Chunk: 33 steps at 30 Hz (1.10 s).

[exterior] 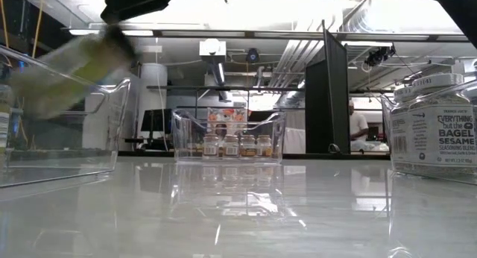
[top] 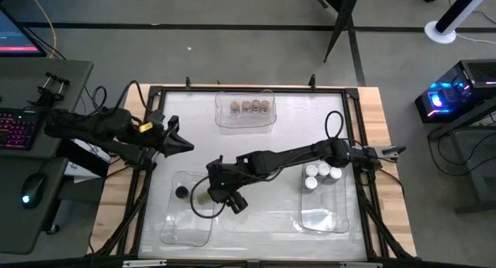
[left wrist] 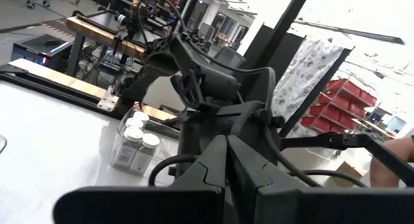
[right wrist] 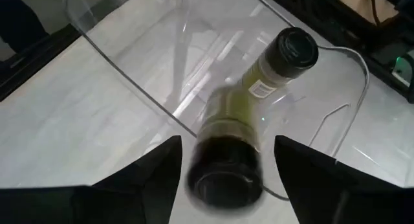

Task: Sort spices by type
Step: Put the green seasoning bottle into the bottom left transparent bin

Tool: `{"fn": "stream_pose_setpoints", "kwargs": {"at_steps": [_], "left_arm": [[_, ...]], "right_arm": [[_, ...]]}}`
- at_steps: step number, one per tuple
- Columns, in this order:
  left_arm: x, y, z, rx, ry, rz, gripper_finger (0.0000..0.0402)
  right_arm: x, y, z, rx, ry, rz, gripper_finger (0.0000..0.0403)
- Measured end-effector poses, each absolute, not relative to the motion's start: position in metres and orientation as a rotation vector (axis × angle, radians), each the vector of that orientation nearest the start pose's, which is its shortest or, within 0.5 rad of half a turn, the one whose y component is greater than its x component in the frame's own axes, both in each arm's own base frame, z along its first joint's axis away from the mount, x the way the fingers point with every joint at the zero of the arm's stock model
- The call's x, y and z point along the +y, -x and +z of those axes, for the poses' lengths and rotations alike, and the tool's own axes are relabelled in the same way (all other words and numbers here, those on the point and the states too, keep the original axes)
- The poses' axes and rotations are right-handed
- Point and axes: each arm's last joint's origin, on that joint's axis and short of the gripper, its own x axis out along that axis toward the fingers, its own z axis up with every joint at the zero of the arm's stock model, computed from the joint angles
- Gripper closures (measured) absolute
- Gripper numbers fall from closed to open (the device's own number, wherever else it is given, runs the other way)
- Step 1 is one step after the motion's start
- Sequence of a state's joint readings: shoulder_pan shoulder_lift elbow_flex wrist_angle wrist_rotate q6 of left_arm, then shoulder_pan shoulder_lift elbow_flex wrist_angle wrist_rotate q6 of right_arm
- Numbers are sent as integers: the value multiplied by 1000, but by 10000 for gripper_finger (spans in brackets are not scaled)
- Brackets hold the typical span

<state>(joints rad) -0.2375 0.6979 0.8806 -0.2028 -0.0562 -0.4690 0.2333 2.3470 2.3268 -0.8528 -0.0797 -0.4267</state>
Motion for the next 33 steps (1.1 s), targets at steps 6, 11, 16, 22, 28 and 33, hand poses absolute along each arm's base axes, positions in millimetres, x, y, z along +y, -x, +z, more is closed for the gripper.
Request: {"fn": "stream_pose_setpoints", "kwargs": {"at_steps": [6, 11, 16, 22, 28, 33], "left_arm": [[-32, -141, 374, 73, 463, -166, 401], [-32, -141, 373, 74, 462, -166, 401], [-31, -142, 369, 106, 529, -101, 402], [-34, -160, 336, 395, 592, 60, 401], [-47, -193, 306, 642, 611, -5, 402], [-68, -203, 278, 891, 673, -19, 402]], "right_arm": [[120, -499, 273, 798, 471, 459, 165], [120, -499, 273, 801, 476, 450, 164], [117, -494, 276, 881, 465, 377, 163], [87, -455, 298, 1159, 251, 288, 162], [61, -416, 335, 1288, 182, 203, 162], [45, -387, 371, 1265, 168, 68, 163]]}}
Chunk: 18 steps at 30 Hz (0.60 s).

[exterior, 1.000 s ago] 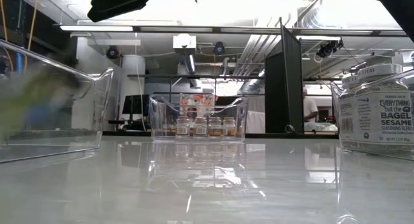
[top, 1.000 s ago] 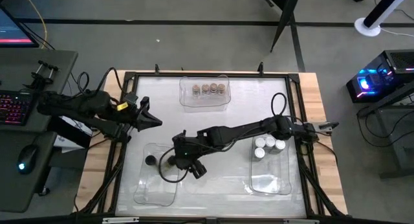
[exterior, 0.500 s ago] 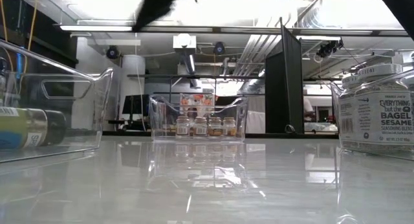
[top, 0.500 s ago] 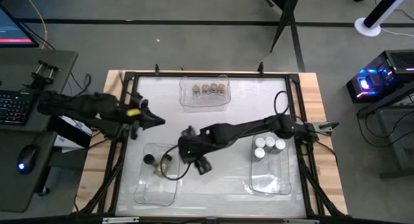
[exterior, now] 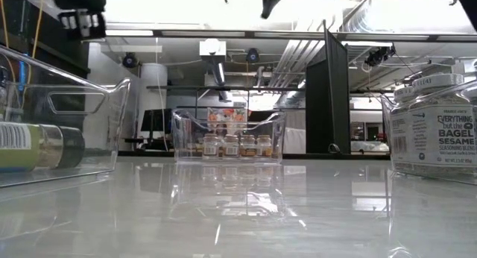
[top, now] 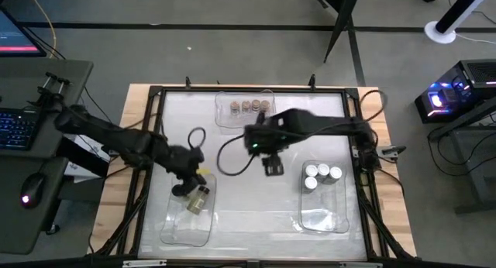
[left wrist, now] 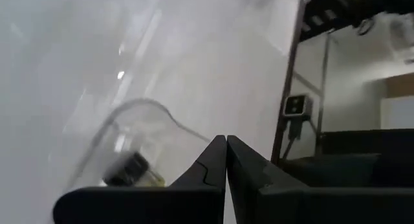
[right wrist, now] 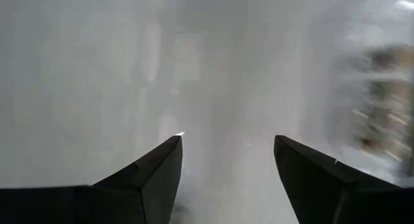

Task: Sort spices by type
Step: Put the green seasoning bottle into the bottom left transparent bin

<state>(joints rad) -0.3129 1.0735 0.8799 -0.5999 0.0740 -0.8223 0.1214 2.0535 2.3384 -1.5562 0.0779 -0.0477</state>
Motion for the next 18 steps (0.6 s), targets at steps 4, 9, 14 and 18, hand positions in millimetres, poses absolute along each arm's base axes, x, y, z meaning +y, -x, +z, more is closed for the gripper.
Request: {"fn": "stream_pose_setpoints", "kwargs": {"at_steps": [4, 9, 14, 18], "left_arm": [[-88, -206, 266, 946, 697, 39, 402], [-108, -209, 248, 1055, 699, 118, 401], [-111, -209, 245, 1210, 597, 331, 401], [-116, -218, 236, 1251, 574, 369, 401]], "right_arm": [[36, -351, 389, 1242, 153, -83, 163], [29, -283, 375, 1168, -25, -301, 163], [31, -217, 340, 1001, -342, -462, 163], [35, -199, 319, 835, -508, -451, 163]]}}
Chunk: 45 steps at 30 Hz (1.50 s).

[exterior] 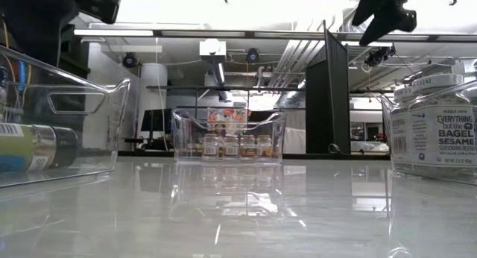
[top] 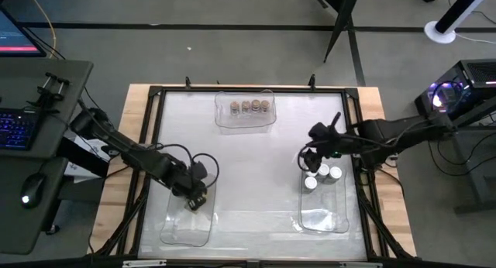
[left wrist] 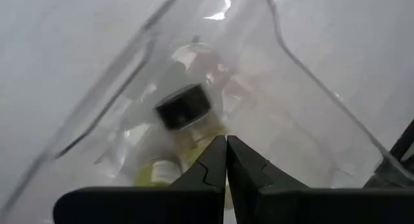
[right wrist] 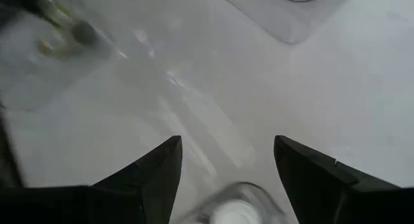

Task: Sort spices by type
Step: Put the green seasoning bottle into the bottom left transparent bin

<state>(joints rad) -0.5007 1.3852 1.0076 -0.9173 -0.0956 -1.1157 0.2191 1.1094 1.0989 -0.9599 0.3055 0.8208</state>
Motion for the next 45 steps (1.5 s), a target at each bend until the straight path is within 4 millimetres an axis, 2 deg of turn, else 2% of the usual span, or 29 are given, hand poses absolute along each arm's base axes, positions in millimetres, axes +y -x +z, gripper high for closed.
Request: {"fn": "stream_pose_setpoints", "kwargs": {"at_steps": [5, 9, 21, 25, 30, 37, 45], "left_arm": [[-121, -228, 225, 1241, 573, 390, 392], [-120, -229, 223, 1219, 579, 441, 361], [-120, -230, 223, 1188, 632, 487, 194], [-123, -233, 216, 1238, 630, 489, 157], [-127, -237, 201, 1324, 682, 525, 149], [-128, -242, 187, 1310, 678, 636, 149], [-130, -245, 175, 1347, 668, 663, 149]], "right_arm": [[36, -199, 305, 783, -537, -431, 163], [36, -202, 301, 801, -487, -427, 163], [36, -202, 296, 816, -386, -413, 163], [35, -202, 296, 804, -369, -435, 163], [34, -202, 296, 798, -347, -446, 163], [34, -203, 297, 783, -341, -450, 163], [35, -205, 299, 759, -351, -443, 163]]}}
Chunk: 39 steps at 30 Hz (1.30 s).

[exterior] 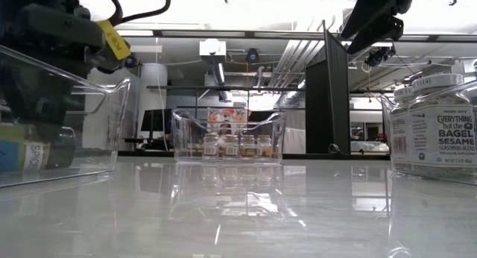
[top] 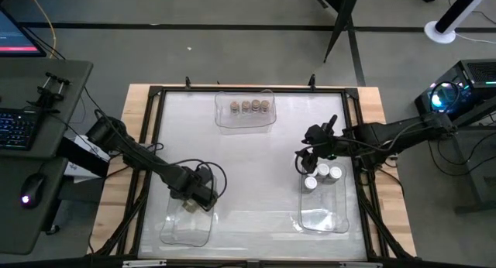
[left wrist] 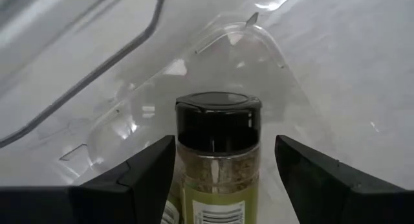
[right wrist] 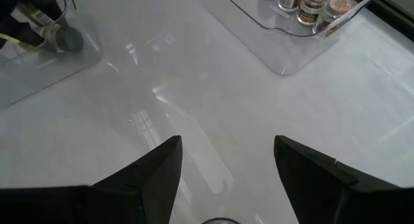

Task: Sort spices by type
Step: Put the green seasoning bottle into the bottom left transparent bin

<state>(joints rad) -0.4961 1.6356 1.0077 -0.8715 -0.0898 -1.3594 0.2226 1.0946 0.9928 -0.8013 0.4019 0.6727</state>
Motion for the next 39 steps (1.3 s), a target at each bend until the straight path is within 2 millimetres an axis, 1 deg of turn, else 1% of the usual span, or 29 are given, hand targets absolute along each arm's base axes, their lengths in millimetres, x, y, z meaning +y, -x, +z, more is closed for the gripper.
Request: {"fn": "stream_pose_setpoints", "kwargs": {"at_steps": [6, 10, 15, 19, 25, 28, 30, 33, 35, 39], "left_arm": [[-129, -246, 174, 1354, 653, 655, 149], [-129, -247, 174, 1355, 652, 648, 161], [-129, -248, 167, 1379, 626, 671, 181], [-131, -249, 160, 1418, 597, 670, 189], [-130, -248, 164, 1404, 602, 653, 190], [-130, -247, 169, 1392, 611, 628, 199], [-130, -247, 176, 1376, 629, 612, 214], [-128, -247, 194, 1309, 634, 570, 242], [-127, -246, 205, 1264, 640, 551, 253], [-121, -238, 226, 1164, 658, 535, 256]], "right_arm": [[35, -205, 299, 757, -351, -443, 163], [34, -205, 299, 750, -346, -453, 163], [34, -205, 299, 740, -335, -473, 163], [33, -205, 299, 733, -328, -484, 163], [33, -205, 300, 729, -324, -492, 163], [33, -205, 300, 728, -323, -494, 163], [33, -205, 300, 728, -323, -495, 163], [33, -205, 300, 726, -324, -495, 163], [33, -205, 300, 725, -324, -494, 163], [33, -205, 300, 725, -326, -494, 163]]}}
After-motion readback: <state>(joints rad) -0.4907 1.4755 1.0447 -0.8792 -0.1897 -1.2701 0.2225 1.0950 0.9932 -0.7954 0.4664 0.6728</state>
